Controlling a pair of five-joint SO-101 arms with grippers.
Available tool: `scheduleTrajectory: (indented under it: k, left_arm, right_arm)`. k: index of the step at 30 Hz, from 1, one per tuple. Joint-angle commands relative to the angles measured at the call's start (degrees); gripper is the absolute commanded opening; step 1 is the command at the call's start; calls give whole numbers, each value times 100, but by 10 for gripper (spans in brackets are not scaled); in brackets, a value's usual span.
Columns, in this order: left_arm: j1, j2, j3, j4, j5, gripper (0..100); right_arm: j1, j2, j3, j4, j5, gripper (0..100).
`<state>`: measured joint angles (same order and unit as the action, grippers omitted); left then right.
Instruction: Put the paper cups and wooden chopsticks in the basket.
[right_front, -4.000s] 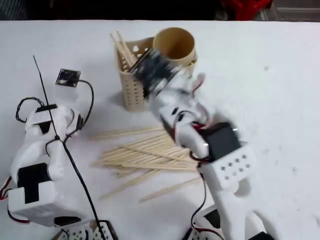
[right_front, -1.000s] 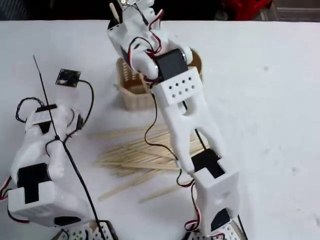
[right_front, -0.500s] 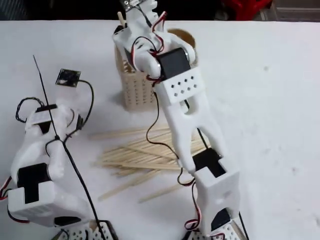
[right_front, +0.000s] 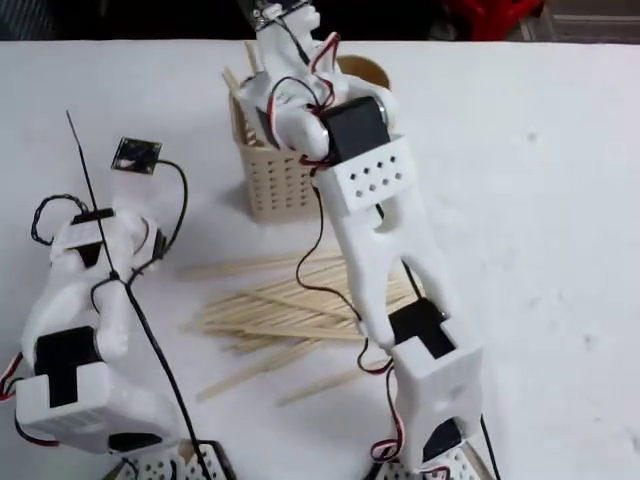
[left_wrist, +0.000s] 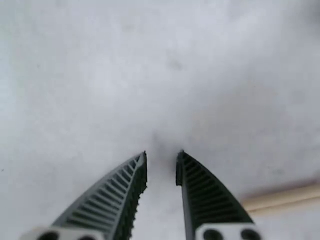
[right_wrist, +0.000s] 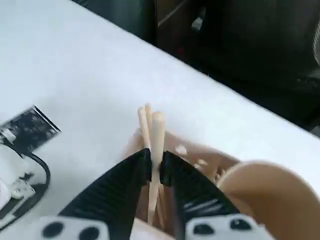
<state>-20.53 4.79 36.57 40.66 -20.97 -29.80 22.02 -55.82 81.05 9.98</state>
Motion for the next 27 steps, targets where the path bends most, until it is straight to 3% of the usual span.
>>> scheduleTrajectory:
  k: [1,7,12,17,22,27]
  left_arm:
    - [-92,-13,-132,-9,-53,120]
    - [-84,-13,-132,-9,-53,120]
    - [-84,-13,-132,-9,-53,120]
    - [-84,-13,-132,-9,-53,120]
    - [-84,-13,-132,-9,-53,120]
    - [-75,-13,-132,-9,-53,120]
  right_arm:
    - [251,-57,-44,251,18,118]
    - [312,-119,-79,435,237,291]
    - [189,-514,-413,919,1169,295]
    - [286,-1130,-905,1569,1327,295]
    - [1147,-1684,-800,1736,1319,295]
    - [1648,-1235,-18,1349,1327,296]
